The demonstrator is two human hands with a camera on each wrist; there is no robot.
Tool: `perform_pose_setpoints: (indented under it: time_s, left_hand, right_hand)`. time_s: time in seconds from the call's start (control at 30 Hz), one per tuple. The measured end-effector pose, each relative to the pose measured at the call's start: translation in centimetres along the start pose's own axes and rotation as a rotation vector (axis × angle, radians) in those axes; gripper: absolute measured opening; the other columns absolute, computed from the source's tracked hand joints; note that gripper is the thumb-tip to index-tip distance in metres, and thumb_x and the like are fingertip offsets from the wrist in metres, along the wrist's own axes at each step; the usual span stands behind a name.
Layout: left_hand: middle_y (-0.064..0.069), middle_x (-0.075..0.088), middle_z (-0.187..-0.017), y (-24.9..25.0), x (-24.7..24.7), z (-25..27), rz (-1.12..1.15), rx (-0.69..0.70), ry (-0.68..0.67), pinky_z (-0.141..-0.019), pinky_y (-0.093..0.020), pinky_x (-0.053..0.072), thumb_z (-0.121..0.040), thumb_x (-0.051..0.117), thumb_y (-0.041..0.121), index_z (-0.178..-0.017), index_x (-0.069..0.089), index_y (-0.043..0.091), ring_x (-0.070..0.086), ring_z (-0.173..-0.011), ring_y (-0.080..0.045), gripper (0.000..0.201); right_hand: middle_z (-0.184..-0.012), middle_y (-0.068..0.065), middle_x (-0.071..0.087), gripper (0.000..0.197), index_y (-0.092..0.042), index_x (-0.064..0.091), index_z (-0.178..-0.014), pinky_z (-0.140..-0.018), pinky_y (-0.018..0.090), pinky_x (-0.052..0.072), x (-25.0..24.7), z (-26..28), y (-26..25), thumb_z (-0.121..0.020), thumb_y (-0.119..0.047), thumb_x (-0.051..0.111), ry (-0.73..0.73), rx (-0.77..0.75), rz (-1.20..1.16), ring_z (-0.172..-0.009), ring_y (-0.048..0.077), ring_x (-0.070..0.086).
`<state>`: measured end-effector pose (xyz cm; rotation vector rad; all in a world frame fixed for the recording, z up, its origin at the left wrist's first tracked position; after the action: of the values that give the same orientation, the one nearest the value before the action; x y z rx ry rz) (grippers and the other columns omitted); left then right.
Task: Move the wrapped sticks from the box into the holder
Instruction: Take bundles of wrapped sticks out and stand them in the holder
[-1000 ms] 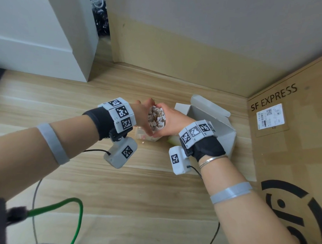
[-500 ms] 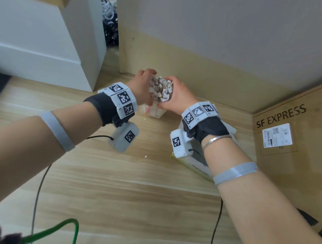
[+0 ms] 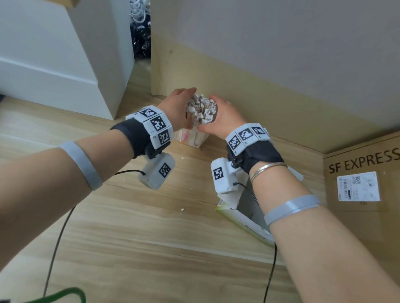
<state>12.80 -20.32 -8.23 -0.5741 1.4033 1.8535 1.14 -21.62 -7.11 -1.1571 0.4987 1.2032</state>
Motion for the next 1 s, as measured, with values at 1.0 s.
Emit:
perform_pose_setpoints:
  time_s: [1.0]
  left_hand:
    - [-0.012,0.012,-0.156,9.4,2.8,6.8,-0.020,0.036,0.012,-0.113,-0.035,0.030,-0.086,0.061,0.018,-0.152,0.008,0.023,0.028,-0.142,-0.028,0.084]
  right_hand:
    - [-0.152,0.009,0.030,0.065,-0.016,0.026,-0.147,-0.109,0.031,0.031,-3.4,9.8,3.4,-0.090,-0.022,0.057,0.093,0.090,-0.045,-0.137,0.025,0.037]
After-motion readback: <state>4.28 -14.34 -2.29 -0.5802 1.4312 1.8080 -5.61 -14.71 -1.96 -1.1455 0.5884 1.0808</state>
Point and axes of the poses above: each hand's wrist, its own z-axis away from the middle knuckle, its own x-axis out of the palm, y = z × x, the point moved 8 cm from there along -z, towards the middle knuckle
